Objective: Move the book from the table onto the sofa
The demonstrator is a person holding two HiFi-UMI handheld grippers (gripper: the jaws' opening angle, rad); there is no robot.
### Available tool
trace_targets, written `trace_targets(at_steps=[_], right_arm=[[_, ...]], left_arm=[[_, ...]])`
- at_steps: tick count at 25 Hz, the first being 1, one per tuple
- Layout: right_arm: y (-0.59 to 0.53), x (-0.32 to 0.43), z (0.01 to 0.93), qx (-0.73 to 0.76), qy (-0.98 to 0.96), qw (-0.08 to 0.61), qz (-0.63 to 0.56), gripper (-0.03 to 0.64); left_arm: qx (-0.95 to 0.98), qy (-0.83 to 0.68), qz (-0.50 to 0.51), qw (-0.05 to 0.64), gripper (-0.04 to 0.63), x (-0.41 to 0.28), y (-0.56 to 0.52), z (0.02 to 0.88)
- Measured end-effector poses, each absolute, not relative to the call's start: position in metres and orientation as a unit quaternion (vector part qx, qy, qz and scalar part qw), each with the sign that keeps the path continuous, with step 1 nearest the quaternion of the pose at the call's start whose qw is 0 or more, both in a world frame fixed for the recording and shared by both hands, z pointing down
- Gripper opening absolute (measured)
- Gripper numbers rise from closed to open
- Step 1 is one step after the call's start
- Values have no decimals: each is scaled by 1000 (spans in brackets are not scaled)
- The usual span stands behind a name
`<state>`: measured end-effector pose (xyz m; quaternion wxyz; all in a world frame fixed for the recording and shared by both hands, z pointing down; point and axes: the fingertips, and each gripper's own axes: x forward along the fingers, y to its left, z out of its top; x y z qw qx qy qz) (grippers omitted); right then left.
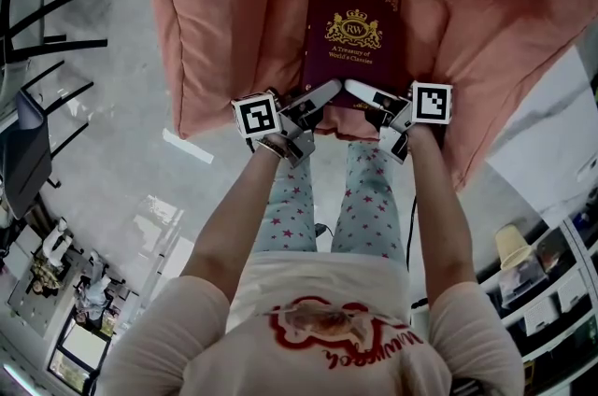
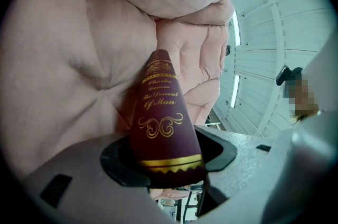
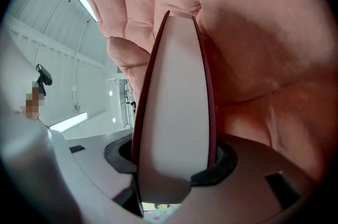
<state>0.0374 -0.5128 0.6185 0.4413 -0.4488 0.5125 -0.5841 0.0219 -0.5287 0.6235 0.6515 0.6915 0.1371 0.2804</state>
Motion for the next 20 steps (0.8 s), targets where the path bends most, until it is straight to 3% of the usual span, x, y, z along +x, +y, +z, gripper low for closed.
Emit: trace_targets(at_steps=[20], right_arm=[[-506, 33, 660, -481, 500, 397, -601, 272]], left_arm=[[713, 136, 291, 623, 238, 17, -529, 656]])
